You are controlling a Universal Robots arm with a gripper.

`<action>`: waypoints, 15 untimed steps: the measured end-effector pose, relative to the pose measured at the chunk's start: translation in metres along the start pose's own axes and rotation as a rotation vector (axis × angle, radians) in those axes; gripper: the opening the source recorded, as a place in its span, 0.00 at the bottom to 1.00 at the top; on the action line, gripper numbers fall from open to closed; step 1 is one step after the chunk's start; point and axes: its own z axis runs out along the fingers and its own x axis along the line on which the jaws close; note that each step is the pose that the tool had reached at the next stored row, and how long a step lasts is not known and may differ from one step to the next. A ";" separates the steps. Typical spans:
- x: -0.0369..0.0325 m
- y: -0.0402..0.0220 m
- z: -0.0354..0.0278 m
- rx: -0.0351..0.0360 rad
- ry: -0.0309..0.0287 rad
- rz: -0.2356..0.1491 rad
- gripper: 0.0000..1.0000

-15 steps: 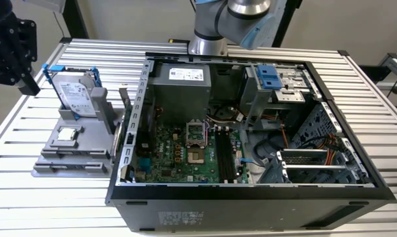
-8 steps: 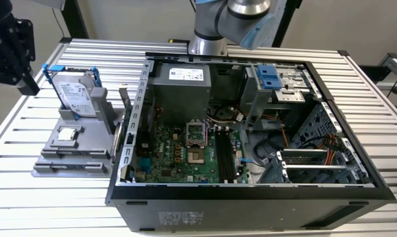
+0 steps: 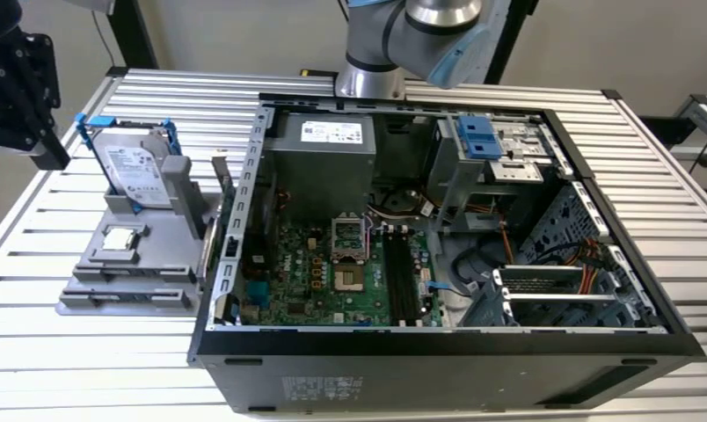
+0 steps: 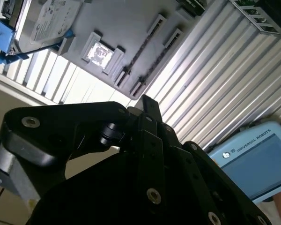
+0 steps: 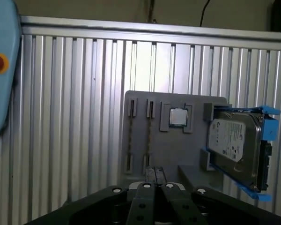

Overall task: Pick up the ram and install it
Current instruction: 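Pick up the ram and move it above insertion slot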

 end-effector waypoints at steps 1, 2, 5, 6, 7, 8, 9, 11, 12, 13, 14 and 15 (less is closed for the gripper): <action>0.0000 0.0000 0.0000 -0.0003 0.0001 -0.009 0.00; 0.0000 0.0000 0.0001 -0.0005 0.0001 -0.017 0.00; 0.0000 0.0000 0.0000 -0.0010 0.0004 -0.032 0.00; 0.0000 0.0000 0.0000 -0.0011 0.0005 -0.034 0.00; 0.0000 0.0000 0.0000 -0.0011 0.0005 -0.036 0.00; 0.0000 0.0000 0.0000 -0.0012 0.0006 -0.037 0.00; 0.0000 0.0000 0.0000 -0.0012 0.0005 -0.039 0.00; 0.0000 0.0000 0.0000 -0.0014 0.0006 -0.043 0.00; 0.0000 0.0000 0.0000 -0.0014 0.0007 -0.045 0.00; 0.0000 0.0000 0.0000 -0.0014 0.0007 -0.046 0.00; 0.0000 0.0000 0.0000 -0.0015 0.0007 -0.048 0.00; 0.0000 0.0000 0.0000 -0.0015 0.0007 -0.049 0.00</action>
